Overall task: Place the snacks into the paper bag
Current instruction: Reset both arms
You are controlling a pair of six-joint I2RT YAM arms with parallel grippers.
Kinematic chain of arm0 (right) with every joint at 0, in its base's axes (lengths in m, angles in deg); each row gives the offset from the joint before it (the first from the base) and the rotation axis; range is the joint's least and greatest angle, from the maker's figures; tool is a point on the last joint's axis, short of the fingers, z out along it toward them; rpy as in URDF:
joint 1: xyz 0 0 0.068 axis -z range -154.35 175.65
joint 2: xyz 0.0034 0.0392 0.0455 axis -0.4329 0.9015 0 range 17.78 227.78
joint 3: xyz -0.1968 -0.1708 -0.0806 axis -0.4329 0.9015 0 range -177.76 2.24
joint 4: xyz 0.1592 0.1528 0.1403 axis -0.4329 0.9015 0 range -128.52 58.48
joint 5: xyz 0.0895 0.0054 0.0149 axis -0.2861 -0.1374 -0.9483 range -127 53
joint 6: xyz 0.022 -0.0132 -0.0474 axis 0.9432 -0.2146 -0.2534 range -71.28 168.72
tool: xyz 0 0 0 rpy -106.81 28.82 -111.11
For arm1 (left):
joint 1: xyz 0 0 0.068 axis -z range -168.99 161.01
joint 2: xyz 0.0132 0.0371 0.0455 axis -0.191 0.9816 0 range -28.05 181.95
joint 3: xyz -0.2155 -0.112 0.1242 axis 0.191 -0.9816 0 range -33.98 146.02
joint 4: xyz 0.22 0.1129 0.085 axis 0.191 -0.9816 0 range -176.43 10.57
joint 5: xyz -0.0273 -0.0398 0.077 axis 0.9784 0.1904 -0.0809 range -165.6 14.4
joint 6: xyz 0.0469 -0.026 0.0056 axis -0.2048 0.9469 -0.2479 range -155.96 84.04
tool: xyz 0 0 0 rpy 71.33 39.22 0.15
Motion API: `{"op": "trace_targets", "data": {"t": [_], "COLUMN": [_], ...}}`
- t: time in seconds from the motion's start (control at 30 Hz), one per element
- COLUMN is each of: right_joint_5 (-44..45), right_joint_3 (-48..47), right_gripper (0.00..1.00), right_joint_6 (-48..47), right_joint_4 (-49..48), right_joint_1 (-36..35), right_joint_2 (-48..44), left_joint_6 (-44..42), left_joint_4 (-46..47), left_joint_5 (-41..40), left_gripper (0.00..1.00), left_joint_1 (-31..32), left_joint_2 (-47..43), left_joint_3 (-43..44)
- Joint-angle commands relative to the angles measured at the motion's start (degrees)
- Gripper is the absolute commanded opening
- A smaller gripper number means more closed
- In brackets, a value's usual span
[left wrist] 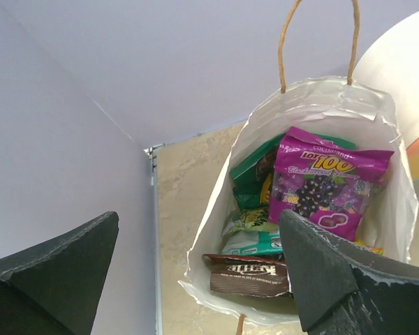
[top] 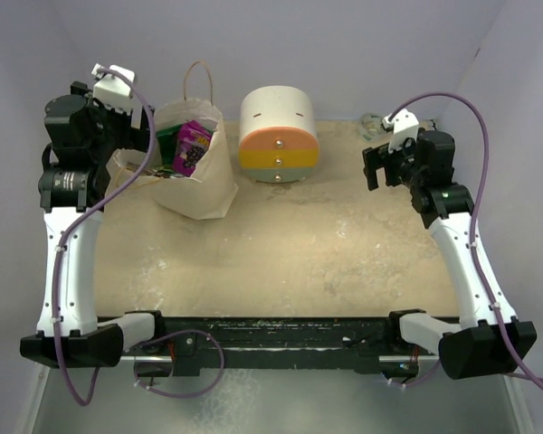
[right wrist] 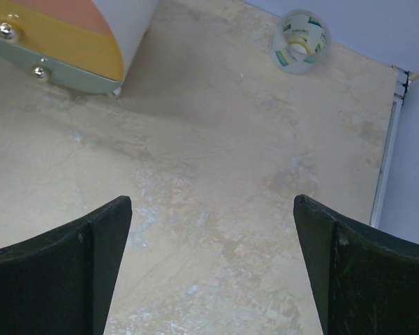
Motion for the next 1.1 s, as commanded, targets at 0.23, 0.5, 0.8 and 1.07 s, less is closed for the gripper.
{"op": "trace_targets", "data": {"t": [0.23,0.5,0.8,1.07], "right_joint_5": [4.31,7.13,10.55,9.74], "right_joint_3": [-0.98,-1.04,-1.55,-2.36], "right_gripper": [1.00,1.00,1.00,1.00], "right_joint_6": [3.52,6.41,6.14,3.37], "right_joint_4": [-0.90,-2.83,-0.89,0.85], "right_joint_1": [0.15,0.16,0.16,0.16], "right_joint_2": [-6.30,-12.22,-15.85,-17.95], "left_joint_6": [3.90,4.27,5.23,5.59], "left_joint_4": [6.11,3.30,1.03,0.00], "left_joint_5": [0.78,-1.48,-2.22,-3.37], "left_gripper": [0.99,0.99,0.99,0.99], "left_joint_1": [-0.59,-0.61,-0.63,-0.72], "left_joint_2": [-11.47,-15.64,-18.89,-16.56], "left_joint_3": [-6.68,-9.38,-10.68,-5.51]}}
